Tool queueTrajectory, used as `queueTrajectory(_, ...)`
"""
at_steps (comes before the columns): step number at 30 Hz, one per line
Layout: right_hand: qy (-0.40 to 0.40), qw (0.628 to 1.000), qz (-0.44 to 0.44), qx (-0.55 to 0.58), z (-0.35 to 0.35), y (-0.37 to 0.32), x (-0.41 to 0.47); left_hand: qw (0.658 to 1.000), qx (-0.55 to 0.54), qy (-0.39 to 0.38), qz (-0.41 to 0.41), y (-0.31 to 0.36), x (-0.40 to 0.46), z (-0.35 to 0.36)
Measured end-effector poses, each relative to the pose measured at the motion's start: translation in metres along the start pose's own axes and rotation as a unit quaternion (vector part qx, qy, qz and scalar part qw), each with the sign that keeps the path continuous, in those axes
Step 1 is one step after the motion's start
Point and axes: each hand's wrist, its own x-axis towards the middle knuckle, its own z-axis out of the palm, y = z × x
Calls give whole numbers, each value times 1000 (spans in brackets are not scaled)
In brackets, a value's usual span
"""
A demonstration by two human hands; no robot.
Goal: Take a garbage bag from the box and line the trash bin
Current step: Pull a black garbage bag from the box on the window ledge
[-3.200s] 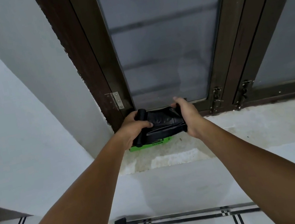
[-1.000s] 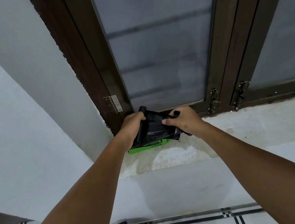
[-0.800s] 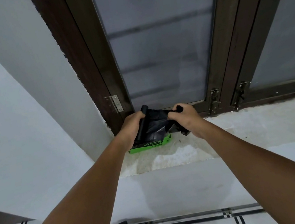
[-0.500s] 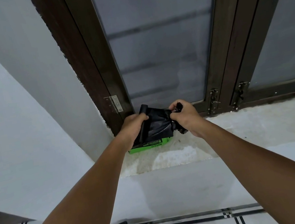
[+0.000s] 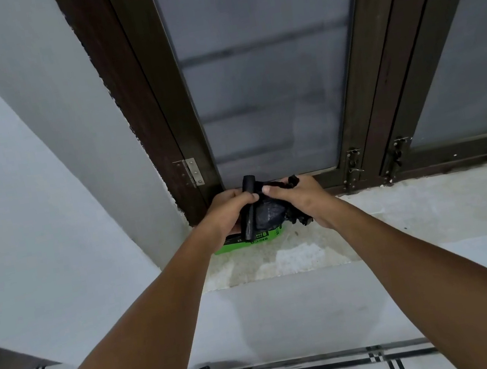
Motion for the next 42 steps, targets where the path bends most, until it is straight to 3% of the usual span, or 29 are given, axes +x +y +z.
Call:
queueTrajectory(6, 2, 999, 5, -50, 5, 1, 2, 999, 15, -36, -11, 2, -4, 8)
queueTrajectory(9, -5, 999, -9, -38, 7, 1, 3, 1000, 4, -12, -24, 1, -3, 13)
queueTrajectory(17, 31, 994, 28, 103, 13, 1, 7, 999, 4, 51, 8, 5, 6, 19)
queueTrajectory(25, 80, 951, 78, 288, 33, -3, 7, 991, -76, 110, 24, 8, 11, 37)
queueTrajectory(36, 187, 910, 85, 359, 59, -14, 3, 966, -61, 250, 27, 15, 13, 63)
queueTrajectory(42, 211, 896, 85, 380, 65, -14, 0, 957, -82, 276, 28, 15, 11, 68)
